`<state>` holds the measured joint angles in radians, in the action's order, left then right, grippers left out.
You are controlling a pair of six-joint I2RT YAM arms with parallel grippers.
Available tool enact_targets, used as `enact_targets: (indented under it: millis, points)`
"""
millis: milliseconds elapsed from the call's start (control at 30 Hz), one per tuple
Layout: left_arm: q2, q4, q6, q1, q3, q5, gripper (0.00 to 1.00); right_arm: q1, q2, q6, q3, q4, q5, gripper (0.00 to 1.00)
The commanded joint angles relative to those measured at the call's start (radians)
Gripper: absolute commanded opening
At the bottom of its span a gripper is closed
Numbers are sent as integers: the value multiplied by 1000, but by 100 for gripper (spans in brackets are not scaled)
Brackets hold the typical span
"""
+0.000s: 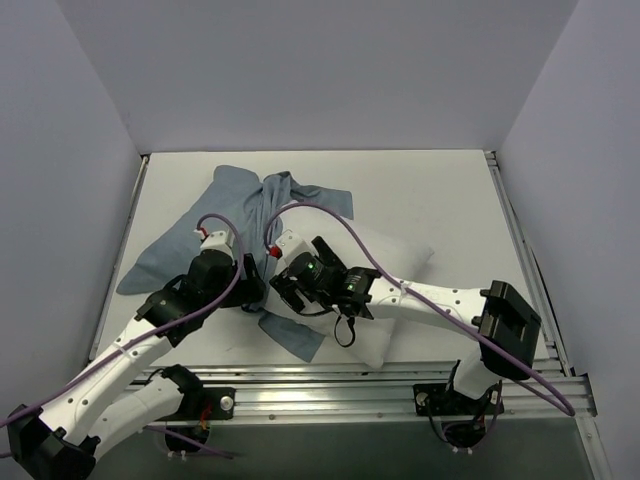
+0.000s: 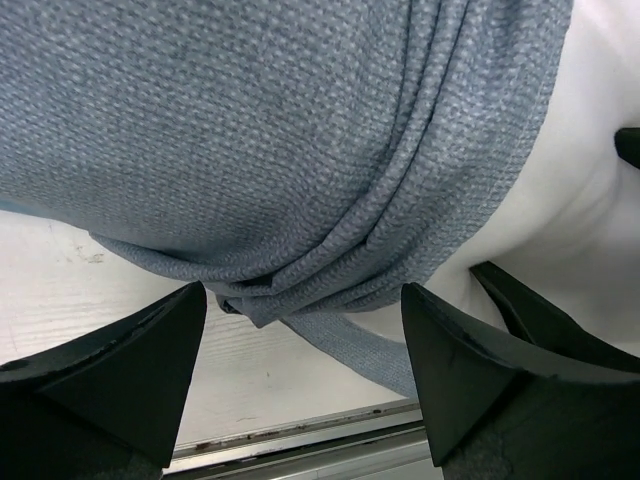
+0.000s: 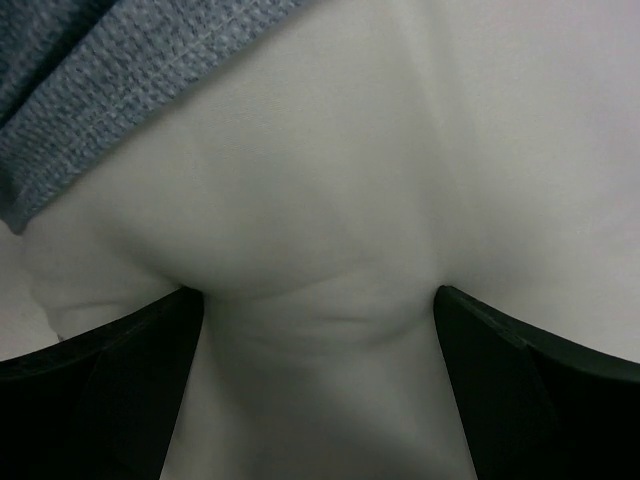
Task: Remove the pillowcase from the pillow
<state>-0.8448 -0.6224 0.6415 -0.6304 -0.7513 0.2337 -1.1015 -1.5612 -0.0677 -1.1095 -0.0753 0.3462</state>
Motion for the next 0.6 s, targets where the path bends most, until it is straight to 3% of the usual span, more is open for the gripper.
enact_targets:
  millis: [0, 67, 167, 200, 300, 367, 567]
  points:
    - [-11, 76, -22, 9, -3, -22, 86, 8, -75, -13, 45, -35, 76, 93]
    - [-26, 87, -26, 12, -2, -23, 85, 14, -89, -23, 57, -14, 63, 86]
    - [-56, 104, -31, 14, -5, -31, 84, 28, -89, -40, 76, 15, 11, 57]
    - [-69, 111, -32, 14, -5, -34, 84, 31, -89, -43, 80, 20, 5, 39]
    - [-100, 144, -40, 18, 1, -28, 81, 35, -89, -49, 86, 26, -12, 12]
    - [-117, 161, -42, 24, -3, -19, 78, 34, -89, -53, 86, 26, -16, 1]
    - [-165, 191, -57, 43, -43, 9, 74, 37, -68, -58, 108, 29, -33, 0]
